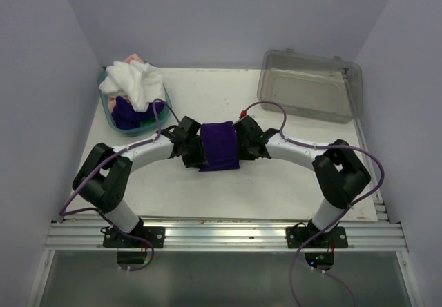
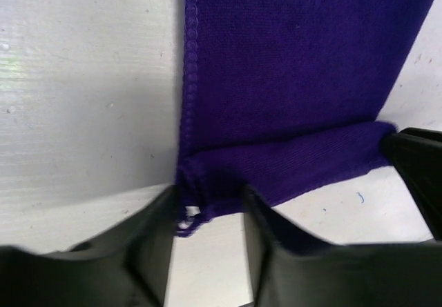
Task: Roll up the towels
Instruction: Fold the towel
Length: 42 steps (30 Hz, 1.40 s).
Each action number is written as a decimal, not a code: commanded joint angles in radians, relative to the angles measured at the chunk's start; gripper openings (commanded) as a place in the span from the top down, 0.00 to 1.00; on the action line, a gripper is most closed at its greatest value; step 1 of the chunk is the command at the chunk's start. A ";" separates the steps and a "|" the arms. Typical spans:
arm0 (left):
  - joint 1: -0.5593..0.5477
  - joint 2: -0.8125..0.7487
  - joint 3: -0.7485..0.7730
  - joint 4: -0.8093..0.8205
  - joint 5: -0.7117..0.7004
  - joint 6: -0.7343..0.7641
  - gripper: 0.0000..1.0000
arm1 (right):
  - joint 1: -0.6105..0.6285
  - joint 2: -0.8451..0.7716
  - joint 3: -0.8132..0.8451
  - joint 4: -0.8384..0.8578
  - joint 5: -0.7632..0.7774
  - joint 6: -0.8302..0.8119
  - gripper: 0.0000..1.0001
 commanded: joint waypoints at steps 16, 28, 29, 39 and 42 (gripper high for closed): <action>-0.069 -0.253 -0.049 -0.096 -0.098 0.027 0.48 | 0.154 -0.121 -0.002 -0.040 -0.005 -0.052 0.93; -0.063 -0.260 -0.071 -0.090 -0.103 0.004 0.49 | 0.180 0.048 0.111 -0.006 -0.017 -0.050 0.99; -0.062 -0.263 -0.072 -0.091 -0.103 0.004 0.49 | 0.180 0.053 0.119 -0.012 -0.019 -0.050 1.00; -0.033 -0.309 -0.079 -0.125 -0.103 0.030 0.49 | 0.188 -0.032 0.119 -0.110 0.016 -0.182 0.94; -0.008 -0.333 -0.068 -0.145 -0.103 0.043 0.49 | 0.188 -0.073 0.099 -0.112 0.006 -0.364 0.86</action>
